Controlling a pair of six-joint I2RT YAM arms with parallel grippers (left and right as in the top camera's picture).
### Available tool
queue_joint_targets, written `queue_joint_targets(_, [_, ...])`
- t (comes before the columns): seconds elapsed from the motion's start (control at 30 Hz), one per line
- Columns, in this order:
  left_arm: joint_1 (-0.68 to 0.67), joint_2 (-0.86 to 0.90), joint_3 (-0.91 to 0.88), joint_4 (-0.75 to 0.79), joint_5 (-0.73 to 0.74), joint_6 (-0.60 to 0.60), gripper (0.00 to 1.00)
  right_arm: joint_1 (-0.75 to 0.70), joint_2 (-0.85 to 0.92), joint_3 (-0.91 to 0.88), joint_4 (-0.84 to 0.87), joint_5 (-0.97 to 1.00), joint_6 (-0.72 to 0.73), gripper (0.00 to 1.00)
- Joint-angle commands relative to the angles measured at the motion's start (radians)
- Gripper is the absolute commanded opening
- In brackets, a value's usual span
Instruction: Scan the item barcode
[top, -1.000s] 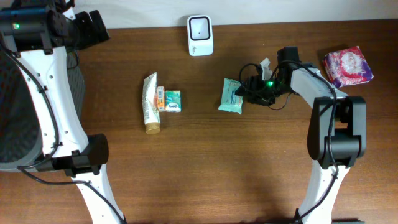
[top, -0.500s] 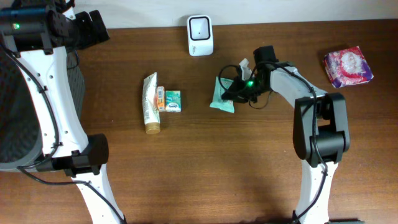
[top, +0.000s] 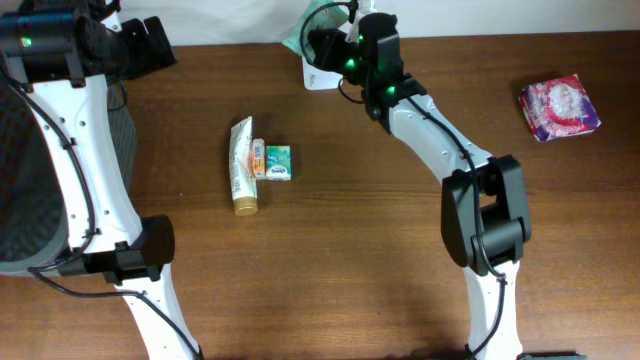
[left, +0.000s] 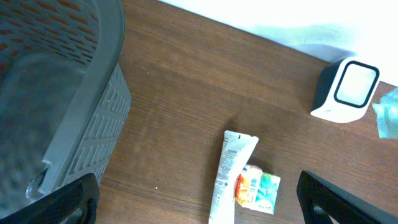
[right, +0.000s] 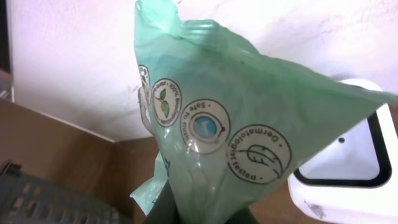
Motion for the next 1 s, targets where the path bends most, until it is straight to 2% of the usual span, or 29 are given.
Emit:
queue_joint_targets(0.0, [0.002,-0.019,0.009,0.000,-0.008,0.011,0.99,0.000,0.073,0.018,0.035,0.115,0.046,0.04])
queue_joint_targets(0.1, [0.002,-0.019,0.009,0.000,-0.008,0.011,0.99,0.000,0.132,0.018,0.050,0.103,0.068,0.04])
queue_joint_targets(0.3, [0.002,-0.019,0.009,0.000,-0.008,0.011,0.99,-0.008,0.134,0.018,0.050,0.096,0.068,0.04])
queue_joint_targets(0.5, [0.002,-0.019,0.009,0.000,-0.008,0.011,0.99,-0.069,0.131,0.111,0.045,-0.045,0.087,0.04])
queue_joint_targets(0.57, [0.002,-0.019,0.009,0.000,-0.008,0.011,0.99,-0.070,0.131,0.208,-0.049,-0.081,0.087,0.04])
queue_joint_targets(0.63, [0.002,-0.019,0.009,0.000,-0.008,0.011,0.99,-0.045,0.131,0.233,-0.096,-0.086,0.087,0.04])
queue_joint_targets(0.73, [0.002,-0.019,0.009,0.000,-0.008,0.011,0.99,-0.029,0.137,0.233,-0.306,0.082,0.060,0.04])
queue_joint_targets(0.77, [0.002,-0.019,0.009,0.000,-0.008,0.011,0.99,-0.029,0.149,0.233,-0.326,0.089,0.008,0.04])
queue_joint_targets(0.97, [0.002,-0.019,0.009,0.000,-0.008,0.011,0.99,-0.029,0.176,0.233,-0.327,0.066,0.003,0.04])
